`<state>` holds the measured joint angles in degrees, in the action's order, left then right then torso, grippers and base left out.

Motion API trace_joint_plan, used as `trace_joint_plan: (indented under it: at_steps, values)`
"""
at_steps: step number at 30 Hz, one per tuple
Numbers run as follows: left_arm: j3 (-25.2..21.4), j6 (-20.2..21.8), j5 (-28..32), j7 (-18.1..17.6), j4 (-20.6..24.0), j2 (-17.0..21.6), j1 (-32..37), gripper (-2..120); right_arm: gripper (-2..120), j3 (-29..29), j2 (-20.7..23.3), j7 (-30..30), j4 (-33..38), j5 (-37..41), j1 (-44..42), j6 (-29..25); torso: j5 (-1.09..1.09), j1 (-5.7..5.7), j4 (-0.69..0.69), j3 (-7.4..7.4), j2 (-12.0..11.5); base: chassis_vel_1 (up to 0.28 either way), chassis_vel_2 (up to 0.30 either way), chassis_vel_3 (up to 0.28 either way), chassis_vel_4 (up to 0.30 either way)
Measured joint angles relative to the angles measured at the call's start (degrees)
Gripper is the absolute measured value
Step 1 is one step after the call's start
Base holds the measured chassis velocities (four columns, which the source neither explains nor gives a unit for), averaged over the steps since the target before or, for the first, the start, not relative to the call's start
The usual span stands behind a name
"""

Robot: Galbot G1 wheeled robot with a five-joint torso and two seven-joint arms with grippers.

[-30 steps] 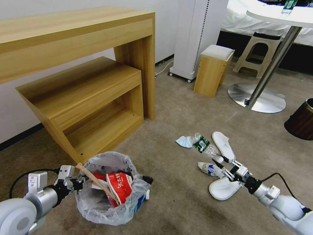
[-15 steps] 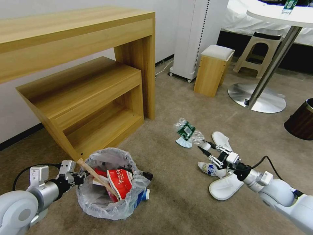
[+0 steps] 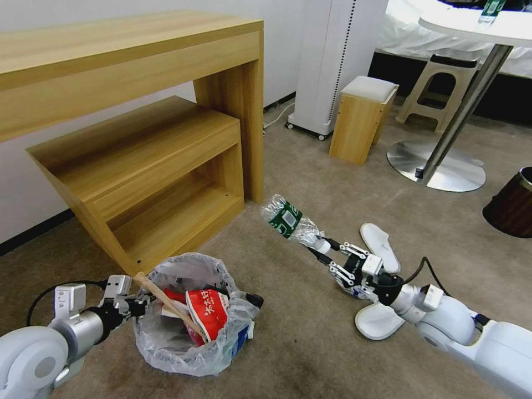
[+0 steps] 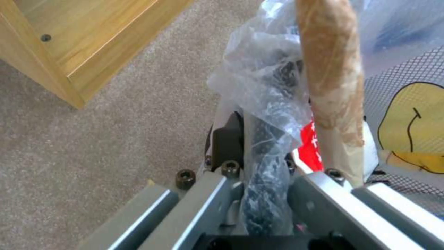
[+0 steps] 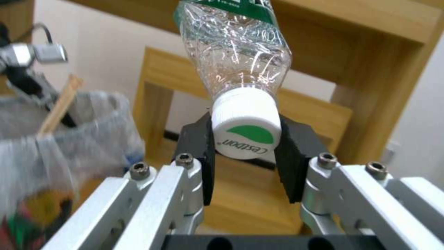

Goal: Pick up the trash bin and place the garbage on the floor into it.

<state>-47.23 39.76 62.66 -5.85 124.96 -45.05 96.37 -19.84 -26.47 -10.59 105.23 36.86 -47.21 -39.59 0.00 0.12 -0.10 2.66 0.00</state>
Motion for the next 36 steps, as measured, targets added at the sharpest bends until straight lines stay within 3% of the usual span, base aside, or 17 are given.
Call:
trace_joint_plan:
  at_steps: [15,24,27,36]
  values:
    - [-0.02,0.03,-0.73,0.41,-0.26,-0.92,-0.04,0,26,-18.78,-5.94,1.75,1.46,3.52,18.27,0.72,0.01,0.00,0.00,0.00,0.00,0.000,0.000,0.000,0.000]
    - [0.24,0.03,-0.55,0.41,-0.90,-0.76,-0.82,0,26,-24.40,-9.72,3.10,1.16,4.16,22.86,1.24,-0.01,0.00,0.00,0.00,0.00,0.000,0.000,0.000,0.000]
    - [0.87,0.01,-0.49,0.42,-1.56,-0.83,-1.74,0,26,-29.72,-13.88,4.63,0.51,4.46,27.08,1.60,-0.01,0.00,0.01,0.00,0.00,0.000,0.000,0.000,0.000]
    - [1.61,-0.04,-0.38,0.53,-2.33,-0.72,-2.82,0,26,-35.19,-17.41,4.88,-1.13,4.68,31.56,1.52,-0.01,0.00,0.00,0.00,0.00,0.000,0.000,0.000,0.000]
